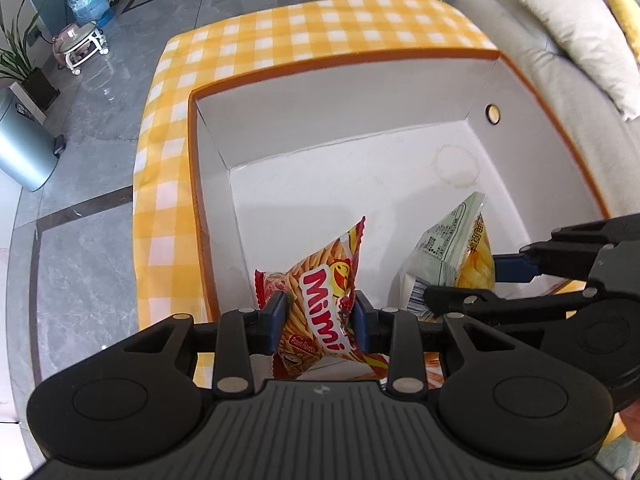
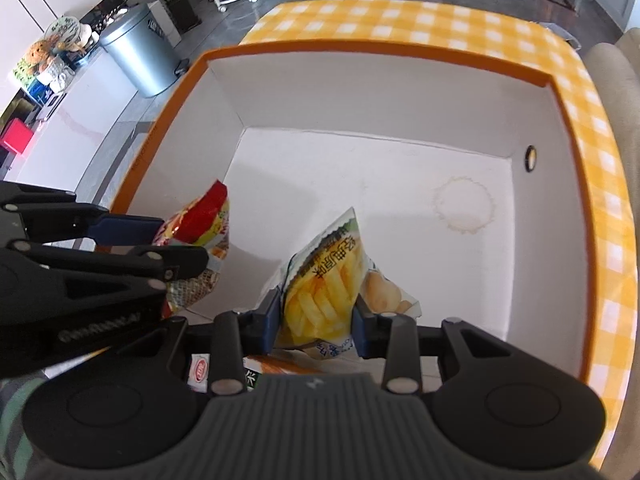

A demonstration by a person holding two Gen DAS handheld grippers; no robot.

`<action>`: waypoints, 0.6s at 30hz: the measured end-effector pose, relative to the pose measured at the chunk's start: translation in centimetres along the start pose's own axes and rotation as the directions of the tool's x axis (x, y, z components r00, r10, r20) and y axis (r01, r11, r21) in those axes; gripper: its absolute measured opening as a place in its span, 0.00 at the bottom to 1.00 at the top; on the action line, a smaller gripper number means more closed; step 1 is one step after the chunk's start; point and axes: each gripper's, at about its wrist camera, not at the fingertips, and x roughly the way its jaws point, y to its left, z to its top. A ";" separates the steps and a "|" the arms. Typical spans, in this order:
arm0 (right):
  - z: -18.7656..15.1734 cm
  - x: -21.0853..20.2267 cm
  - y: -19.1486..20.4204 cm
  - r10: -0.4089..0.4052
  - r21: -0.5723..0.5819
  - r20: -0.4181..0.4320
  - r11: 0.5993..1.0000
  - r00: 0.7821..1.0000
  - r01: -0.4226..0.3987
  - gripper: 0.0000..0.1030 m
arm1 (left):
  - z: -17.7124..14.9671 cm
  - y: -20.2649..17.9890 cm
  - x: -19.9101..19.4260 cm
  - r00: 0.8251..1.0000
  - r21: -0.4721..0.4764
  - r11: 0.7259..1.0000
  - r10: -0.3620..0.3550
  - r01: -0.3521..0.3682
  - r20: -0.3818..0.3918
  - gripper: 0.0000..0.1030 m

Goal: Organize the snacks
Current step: 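Carry both bags into the orange box and open both tools to release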

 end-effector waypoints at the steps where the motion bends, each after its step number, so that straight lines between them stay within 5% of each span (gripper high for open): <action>1: 0.1 0.3 0.0 0.000 0.002 -0.006 1.000 1.000 0.000 0.33 | -0.1 0.1 0.0 1.000 -0.002 1.000 0.000 0.000 0.000 0.37; 13: 0.0 0.5 0.3 -0.042 0.038 -0.006 0.998 0.999 0.042 0.35 | -0.7 0.1 -1.7 0.997 0.020 0.999 0.034 -0.036 0.073 0.47; 18: 0.0 -0.3 0.6 -0.055 0.042 -0.005 0.998 0.998 0.055 0.45 | -1.4 0.0 -3.4 0.991 0.017 0.998 0.051 -0.054 0.123 0.52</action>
